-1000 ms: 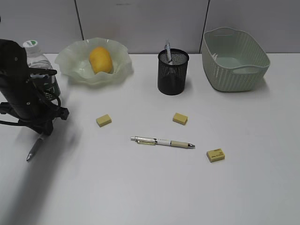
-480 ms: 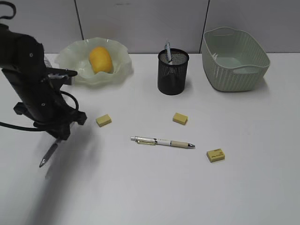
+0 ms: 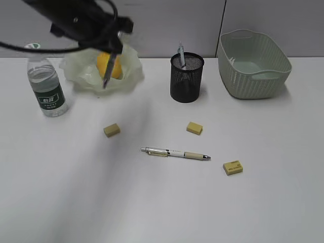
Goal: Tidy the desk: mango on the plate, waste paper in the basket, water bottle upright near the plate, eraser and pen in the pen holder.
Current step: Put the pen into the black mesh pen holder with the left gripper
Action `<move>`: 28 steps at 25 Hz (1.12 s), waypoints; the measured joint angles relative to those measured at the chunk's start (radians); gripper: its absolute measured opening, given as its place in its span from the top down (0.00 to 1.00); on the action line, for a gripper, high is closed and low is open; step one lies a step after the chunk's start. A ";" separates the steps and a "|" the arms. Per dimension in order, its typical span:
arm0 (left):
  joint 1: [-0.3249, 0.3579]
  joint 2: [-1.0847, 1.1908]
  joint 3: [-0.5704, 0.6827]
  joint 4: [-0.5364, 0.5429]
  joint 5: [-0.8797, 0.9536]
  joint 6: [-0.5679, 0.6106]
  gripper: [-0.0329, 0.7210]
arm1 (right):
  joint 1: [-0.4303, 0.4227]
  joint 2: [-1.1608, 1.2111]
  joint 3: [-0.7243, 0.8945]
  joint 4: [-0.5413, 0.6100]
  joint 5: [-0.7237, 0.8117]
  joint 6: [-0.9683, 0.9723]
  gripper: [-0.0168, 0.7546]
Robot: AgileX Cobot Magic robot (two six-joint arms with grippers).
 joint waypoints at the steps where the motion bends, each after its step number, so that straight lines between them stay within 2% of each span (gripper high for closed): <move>1: -0.007 0.000 -0.021 -0.015 -0.065 0.000 0.82 | 0.000 0.000 0.000 0.000 0.000 0.000 0.34; 8: -0.085 0.021 -0.041 -0.061 -0.545 0.000 0.82 | 0.000 0.000 0.000 0.000 0.000 0.000 0.34; 12: -0.135 0.089 -0.041 -0.067 -0.730 0.000 0.82 | 0.000 0.000 0.000 0.000 0.000 0.000 0.34; 19: -0.176 0.238 -0.041 -0.058 -0.995 0.000 0.82 | 0.000 0.000 0.000 0.000 0.000 0.000 0.34; 28: -0.177 0.414 -0.041 -0.010 -1.184 0.000 0.82 | 0.000 0.000 0.000 0.000 0.000 0.000 0.34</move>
